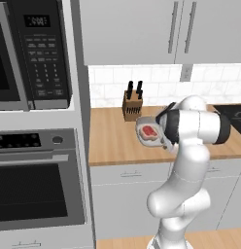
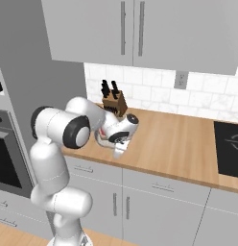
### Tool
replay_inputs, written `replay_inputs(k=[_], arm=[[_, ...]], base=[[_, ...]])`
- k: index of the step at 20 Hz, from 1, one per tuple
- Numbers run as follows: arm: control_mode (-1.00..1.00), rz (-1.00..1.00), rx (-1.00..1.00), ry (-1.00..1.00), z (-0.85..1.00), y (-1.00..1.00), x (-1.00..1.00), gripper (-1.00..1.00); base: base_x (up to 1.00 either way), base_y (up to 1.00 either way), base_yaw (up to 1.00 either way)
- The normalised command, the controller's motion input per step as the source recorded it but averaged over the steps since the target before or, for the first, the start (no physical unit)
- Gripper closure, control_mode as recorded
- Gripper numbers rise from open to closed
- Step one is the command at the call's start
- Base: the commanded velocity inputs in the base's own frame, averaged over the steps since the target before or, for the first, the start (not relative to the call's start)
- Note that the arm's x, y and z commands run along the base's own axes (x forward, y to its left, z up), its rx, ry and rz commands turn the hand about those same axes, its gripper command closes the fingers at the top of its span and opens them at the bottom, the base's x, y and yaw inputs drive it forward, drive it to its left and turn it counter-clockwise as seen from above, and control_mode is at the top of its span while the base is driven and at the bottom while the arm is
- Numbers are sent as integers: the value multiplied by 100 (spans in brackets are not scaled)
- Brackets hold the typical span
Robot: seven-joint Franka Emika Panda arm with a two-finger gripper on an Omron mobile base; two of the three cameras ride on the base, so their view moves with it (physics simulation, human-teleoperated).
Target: Take the meat container that has the steak and place it on the second highest rack of the freezer. Then take the vegetable container that has the lemon wedge and lime and place it on the highest rack of the freezer.
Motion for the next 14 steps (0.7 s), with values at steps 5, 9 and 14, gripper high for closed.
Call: replay_inputs(k=[5,9,14], arm=[[-100,15,1,-4,1,-32,-48,100],[-100,48,2,0,64,-16,-4,100],[-100,63,-1,-4,100,-11,-20,100]], base=[[0,0,0],[0,0,0],[0,0,0]])
